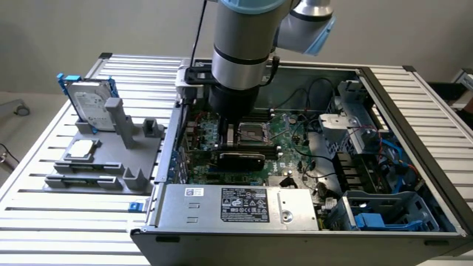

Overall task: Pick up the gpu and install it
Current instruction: 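Insert the gpu into the slot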

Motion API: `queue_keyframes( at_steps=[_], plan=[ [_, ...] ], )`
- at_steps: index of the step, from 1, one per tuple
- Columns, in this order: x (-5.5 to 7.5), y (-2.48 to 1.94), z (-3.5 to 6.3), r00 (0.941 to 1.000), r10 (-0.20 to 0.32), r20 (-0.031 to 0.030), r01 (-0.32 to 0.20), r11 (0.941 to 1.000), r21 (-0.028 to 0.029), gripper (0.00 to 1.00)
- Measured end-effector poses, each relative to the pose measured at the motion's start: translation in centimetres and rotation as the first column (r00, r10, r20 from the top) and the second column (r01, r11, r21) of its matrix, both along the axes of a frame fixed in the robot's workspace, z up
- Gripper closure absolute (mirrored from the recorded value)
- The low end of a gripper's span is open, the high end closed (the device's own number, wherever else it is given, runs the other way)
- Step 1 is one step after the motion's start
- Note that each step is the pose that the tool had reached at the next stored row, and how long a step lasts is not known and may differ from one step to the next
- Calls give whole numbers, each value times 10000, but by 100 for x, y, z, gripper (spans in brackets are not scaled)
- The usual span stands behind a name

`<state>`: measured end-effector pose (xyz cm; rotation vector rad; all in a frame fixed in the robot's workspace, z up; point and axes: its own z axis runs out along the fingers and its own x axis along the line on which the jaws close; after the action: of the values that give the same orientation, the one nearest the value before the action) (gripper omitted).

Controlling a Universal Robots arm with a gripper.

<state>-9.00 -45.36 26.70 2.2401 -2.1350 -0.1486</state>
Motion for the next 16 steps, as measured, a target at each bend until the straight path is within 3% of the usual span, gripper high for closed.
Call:
queue_keyframes(
  at_steps=[3, 16],
  plan=[
    [5, 2, 116, 10000, -5, -6, 5, 10000, 1, 87],
    [31, -21, 72, 10000, -5, -7, 5, 10000, -38, 87]
  ],
)
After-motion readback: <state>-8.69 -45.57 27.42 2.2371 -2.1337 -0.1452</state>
